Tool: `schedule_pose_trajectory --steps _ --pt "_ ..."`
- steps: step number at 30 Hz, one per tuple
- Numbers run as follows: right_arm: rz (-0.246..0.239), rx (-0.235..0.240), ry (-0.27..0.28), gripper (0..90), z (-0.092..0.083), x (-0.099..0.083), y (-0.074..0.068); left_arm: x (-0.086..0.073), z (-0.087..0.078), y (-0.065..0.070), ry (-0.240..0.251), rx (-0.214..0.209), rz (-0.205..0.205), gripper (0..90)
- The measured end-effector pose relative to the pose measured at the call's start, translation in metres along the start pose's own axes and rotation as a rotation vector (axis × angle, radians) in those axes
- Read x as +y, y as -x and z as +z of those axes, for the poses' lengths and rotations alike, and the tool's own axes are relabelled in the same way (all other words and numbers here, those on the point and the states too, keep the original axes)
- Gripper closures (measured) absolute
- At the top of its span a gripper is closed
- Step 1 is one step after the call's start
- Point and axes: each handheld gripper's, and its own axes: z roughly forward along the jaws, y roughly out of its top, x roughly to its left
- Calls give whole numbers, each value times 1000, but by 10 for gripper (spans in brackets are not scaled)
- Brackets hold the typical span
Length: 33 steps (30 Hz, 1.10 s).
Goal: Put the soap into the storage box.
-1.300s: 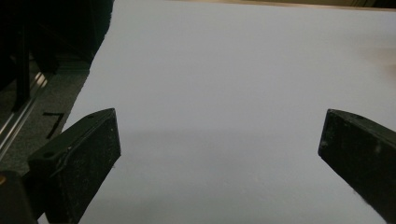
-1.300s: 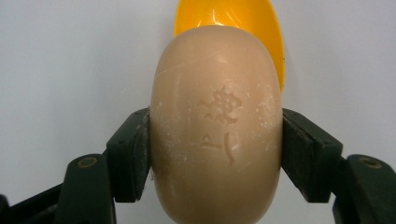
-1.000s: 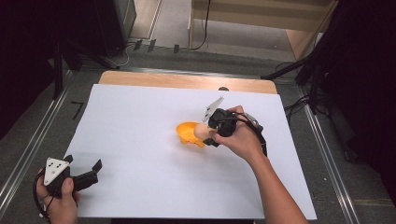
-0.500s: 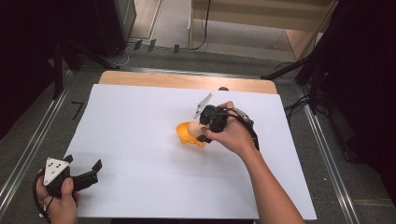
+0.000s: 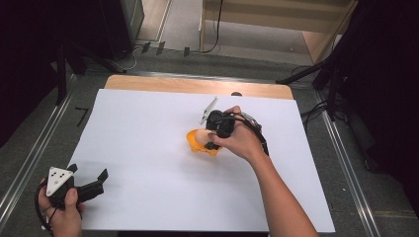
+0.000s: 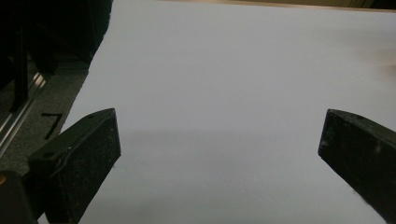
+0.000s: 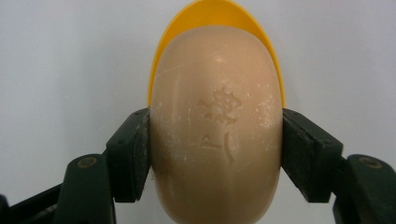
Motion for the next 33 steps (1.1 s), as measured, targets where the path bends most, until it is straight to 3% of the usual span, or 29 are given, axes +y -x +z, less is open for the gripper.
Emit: schedule_pose_trajectory --steps 3,4,7,10,16,19,30,33 --pt "15 8 4 328 1 0 1 0 0 0 0 0 0 0" --pt "34 33 -12 327 3 0 1 0 0 0 0 0 1 0" --pt "23 23 -10 321 3 -1 1 0 0 0 1 0 -1 0" --pt "40 34 49 301 -4 -1 2 0 0 0 1 0 0 0" --pt "44 20 47 298 -8 -5 0 0 0 0 2 0 0 0" --pt "59 25 67 291 -9 -10 0 0 0 0 2 0 1 0" --pt "103 -11 96 137 -13 -34 -9 0 0 0 0 3 3 0" --pt "136 -8 116 135 -15 -41 -12 0 0 1 0 2 3 0"
